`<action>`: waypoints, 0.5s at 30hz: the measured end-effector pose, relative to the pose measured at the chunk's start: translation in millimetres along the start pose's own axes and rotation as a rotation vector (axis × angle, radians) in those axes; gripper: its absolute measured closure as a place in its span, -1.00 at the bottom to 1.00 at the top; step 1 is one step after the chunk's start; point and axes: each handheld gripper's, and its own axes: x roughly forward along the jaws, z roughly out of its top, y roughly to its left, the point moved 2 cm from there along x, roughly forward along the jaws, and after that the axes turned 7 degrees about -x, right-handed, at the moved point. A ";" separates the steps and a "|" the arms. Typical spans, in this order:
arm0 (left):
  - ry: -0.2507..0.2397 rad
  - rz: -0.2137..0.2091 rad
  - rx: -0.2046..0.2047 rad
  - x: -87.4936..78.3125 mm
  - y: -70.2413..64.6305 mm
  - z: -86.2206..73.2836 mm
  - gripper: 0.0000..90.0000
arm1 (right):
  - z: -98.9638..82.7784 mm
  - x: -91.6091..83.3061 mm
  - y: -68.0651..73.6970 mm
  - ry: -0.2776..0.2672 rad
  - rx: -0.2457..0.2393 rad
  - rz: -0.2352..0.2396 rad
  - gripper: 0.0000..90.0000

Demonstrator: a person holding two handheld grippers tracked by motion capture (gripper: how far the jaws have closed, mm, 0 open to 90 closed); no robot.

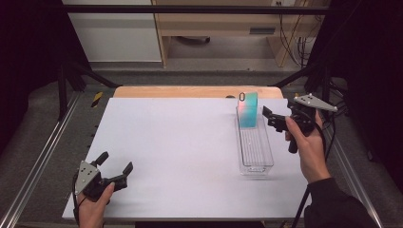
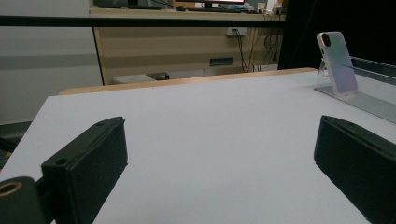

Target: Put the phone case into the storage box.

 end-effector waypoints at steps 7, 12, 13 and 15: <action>-0.023 0.000 0.005 -4.8 6.0 2.2 -0.96 | -13.6 -17.3 -8.4 -0.058 -0.022 0.014 -0.89; -0.027 0.008 -0.006 -7.6 12.2 2.3 -0.96 | -24.8 -29.7 -12.2 -0.097 -0.033 0.024 -0.92; -0.028 0.007 -0.007 -7.9 12.9 2.4 -0.96 | -28.2 -32.6 -13.0 -0.105 -0.035 0.027 -0.92; -0.028 0.004 -0.007 -8.6 14.0 2.4 -0.96 | -33.5 -36.9 -14.2 -0.118 -0.036 0.024 -0.92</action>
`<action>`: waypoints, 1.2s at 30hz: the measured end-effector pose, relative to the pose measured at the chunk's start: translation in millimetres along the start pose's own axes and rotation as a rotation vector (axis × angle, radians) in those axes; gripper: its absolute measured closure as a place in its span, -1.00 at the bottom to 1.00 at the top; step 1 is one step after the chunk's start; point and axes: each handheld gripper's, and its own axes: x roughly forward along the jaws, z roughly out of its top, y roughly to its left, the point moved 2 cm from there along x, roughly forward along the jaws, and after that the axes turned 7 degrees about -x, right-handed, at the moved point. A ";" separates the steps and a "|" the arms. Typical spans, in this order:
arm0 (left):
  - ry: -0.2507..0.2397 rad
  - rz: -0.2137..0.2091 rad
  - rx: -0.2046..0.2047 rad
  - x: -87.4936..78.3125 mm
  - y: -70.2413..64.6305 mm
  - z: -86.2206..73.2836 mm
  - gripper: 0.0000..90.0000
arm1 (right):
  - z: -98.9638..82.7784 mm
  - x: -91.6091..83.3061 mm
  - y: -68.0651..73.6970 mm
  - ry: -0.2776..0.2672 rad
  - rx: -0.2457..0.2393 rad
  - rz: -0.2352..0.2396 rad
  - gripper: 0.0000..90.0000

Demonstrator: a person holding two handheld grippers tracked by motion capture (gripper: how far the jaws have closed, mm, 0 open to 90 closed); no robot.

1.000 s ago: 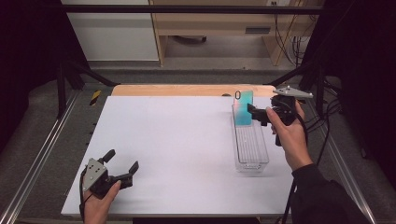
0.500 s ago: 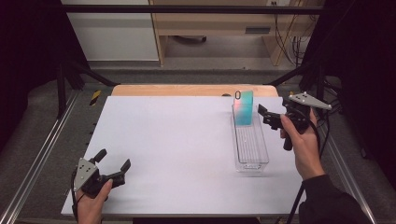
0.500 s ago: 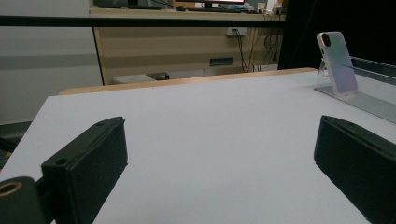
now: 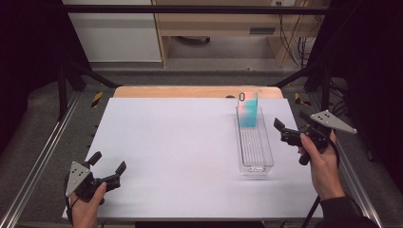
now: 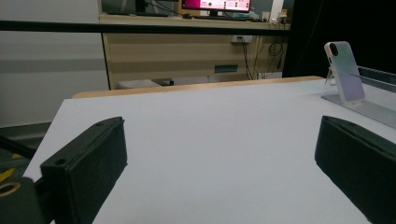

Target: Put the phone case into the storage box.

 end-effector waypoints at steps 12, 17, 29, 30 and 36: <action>-0.001 -0.012 0.000 -1.0 0.4 -0.3 -0.96 | -29.9 -26.7 -3.9 -0.024 -0.009 0.000 -0.92; -0.003 -0.015 -0.001 -1.3 0.6 -0.4 -0.96 | -40.1 -35.7 -1.8 -0.032 -0.019 0.009 -0.92; -0.004 -0.021 0.000 -1.3 -0.3 -0.5 -0.96 | -66.7 -48.0 5.3 -0.036 -0.019 0.040 -0.92; -0.004 -0.022 0.000 -1.2 -0.5 -0.5 -0.96 | -69.6 -48.8 5.9 -0.034 -0.019 0.043 -0.92; -0.003 -0.025 0.004 -1.1 -1.2 -0.6 -0.96 | -81.4 -51.4 9.7 -0.035 -0.032 0.060 -0.92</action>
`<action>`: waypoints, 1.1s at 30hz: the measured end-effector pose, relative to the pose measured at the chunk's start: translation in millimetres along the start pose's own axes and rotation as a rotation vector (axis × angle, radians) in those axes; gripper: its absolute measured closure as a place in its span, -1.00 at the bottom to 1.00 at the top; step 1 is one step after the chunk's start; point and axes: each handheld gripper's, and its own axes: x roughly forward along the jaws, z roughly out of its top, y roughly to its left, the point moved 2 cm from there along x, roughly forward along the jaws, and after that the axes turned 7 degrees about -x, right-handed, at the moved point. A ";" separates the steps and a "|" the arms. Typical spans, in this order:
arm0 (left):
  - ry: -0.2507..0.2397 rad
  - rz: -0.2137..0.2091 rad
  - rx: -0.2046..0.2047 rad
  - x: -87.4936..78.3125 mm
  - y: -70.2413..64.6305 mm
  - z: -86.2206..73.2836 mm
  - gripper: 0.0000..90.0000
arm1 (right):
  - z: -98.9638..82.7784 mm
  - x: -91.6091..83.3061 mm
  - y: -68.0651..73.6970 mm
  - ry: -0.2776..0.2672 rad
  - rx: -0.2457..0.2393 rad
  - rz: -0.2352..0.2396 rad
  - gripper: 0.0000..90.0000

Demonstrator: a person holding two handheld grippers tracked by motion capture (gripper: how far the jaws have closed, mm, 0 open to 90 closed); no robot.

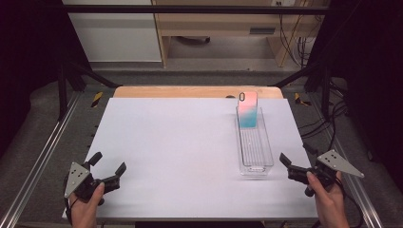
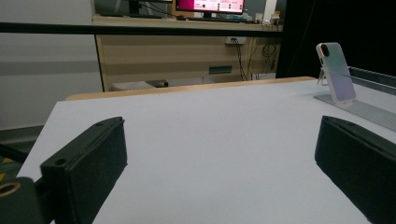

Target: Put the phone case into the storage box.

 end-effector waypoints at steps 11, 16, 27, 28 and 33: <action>0.001 -0.012 0.011 0.6 -2.2 -0.1 -0.96 | -14.5 -1.5 7.6 -0.045 -0.035 0.009 -0.94; 0.001 -0.018 0.016 1.0 -3.5 -0.2 -0.96 | -19.1 0.0 12.2 -0.046 -0.054 0.022 -0.94; 0.002 -0.030 0.025 1.9 -5.9 -0.7 -0.96 | -25.9 7.6 25.7 -0.042 -0.078 0.061 -0.94; 0.001 -0.031 0.025 2.0 -6.1 -0.7 -0.96 | -26.5 8.6 27.1 -0.043 -0.083 0.066 -0.94; -0.001 -0.043 0.037 2.3 -8.0 -0.4 -0.96 | -28.0 12.7 33.8 -0.052 -0.097 0.084 -0.94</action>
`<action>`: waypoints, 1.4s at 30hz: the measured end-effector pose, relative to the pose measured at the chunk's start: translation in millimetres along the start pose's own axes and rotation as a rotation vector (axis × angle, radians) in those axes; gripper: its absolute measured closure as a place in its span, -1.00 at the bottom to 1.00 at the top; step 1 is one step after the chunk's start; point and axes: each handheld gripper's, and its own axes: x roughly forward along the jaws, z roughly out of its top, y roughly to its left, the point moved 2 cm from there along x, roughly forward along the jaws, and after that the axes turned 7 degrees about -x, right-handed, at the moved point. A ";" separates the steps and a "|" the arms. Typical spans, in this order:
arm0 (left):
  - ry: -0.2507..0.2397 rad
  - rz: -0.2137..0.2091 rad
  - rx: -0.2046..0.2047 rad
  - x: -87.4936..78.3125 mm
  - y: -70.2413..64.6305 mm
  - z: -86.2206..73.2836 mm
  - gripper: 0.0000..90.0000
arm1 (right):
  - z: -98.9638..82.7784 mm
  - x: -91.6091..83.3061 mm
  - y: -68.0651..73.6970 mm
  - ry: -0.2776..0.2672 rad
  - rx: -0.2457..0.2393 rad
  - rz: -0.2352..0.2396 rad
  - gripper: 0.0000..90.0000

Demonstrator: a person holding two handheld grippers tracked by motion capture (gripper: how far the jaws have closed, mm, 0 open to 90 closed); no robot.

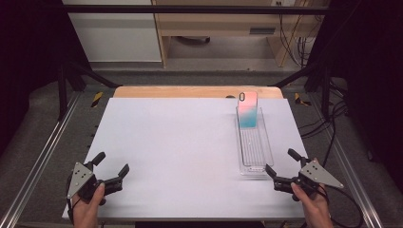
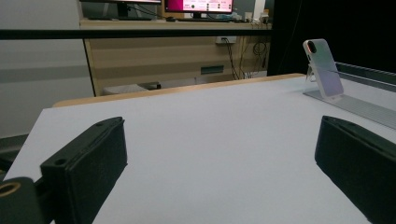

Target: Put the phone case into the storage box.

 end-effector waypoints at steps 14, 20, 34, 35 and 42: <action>-0.005 -0.024 -0.002 0.9 -3.2 0.2 -0.96 | 1.3 11.8 9.0 -0.034 -0.008 0.014 -0.94; -0.009 -0.030 0.001 1.0 -3.4 0.4 -0.96 | 2.7 15.4 11.1 -0.053 0.002 0.015 -0.93; -0.043 -0.038 0.034 1.5 -6.5 2.3 -0.96 | 4.3 32.7 8.1 -0.082 -0.005 0.009 -0.92; -0.047 -0.038 0.039 1.6 -6.2 2.5 -0.96 | 3.7 34.1 7.6 -0.077 -0.002 0.013 -0.92; -0.050 -0.039 0.065 9.5 -6.1 0.4 -0.96 | -0.5 34.7 6.0 -0.052 -0.026 0.029 -0.92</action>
